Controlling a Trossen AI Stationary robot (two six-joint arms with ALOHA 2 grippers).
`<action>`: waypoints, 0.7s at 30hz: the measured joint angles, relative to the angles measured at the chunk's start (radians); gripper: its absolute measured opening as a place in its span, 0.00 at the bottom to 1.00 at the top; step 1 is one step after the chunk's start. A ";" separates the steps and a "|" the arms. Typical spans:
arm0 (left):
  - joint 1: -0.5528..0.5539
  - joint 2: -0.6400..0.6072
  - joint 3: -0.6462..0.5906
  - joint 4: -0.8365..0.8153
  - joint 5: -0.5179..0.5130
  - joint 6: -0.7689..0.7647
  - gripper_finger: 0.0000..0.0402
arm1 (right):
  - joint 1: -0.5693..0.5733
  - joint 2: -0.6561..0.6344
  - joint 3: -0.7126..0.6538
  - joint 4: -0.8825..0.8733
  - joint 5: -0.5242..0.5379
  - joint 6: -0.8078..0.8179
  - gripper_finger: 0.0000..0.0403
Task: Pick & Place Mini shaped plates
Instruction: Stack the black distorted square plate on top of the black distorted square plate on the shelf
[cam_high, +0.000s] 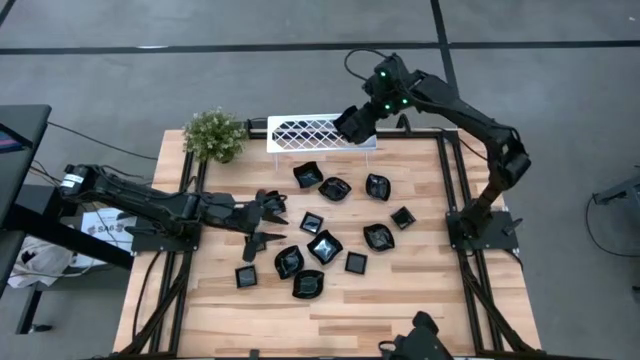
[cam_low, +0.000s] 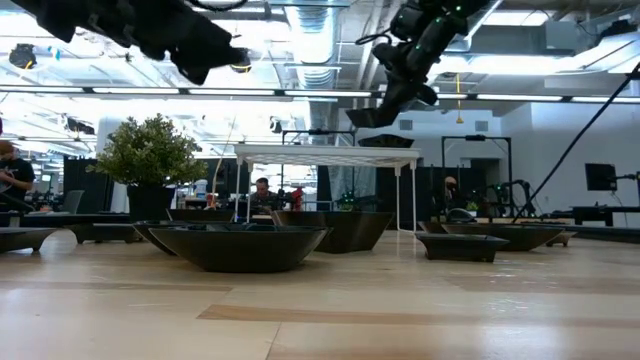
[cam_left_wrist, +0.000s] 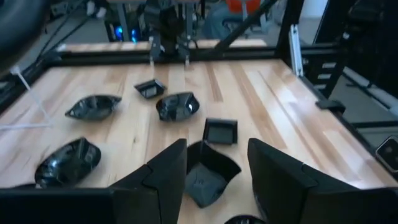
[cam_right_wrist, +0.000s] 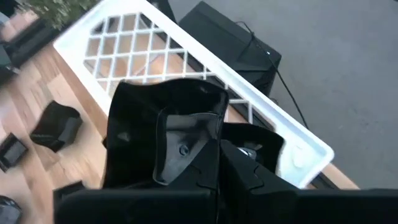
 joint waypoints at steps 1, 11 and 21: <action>0.000 -0.010 0.000 0.001 0.001 -0.001 0.43 | -0.006 0.000 0.008 -0.013 0.000 -0.013 0.00; -0.001 -0.084 0.000 0.001 0.003 -0.036 0.43 | -0.040 0.006 0.021 -0.081 0.000 -0.031 0.00; -0.001 -0.084 0.000 0.001 0.003 -0.055 0.43 | -0.041 0.006 0.021 -0.074 0.007 -0.011 0.01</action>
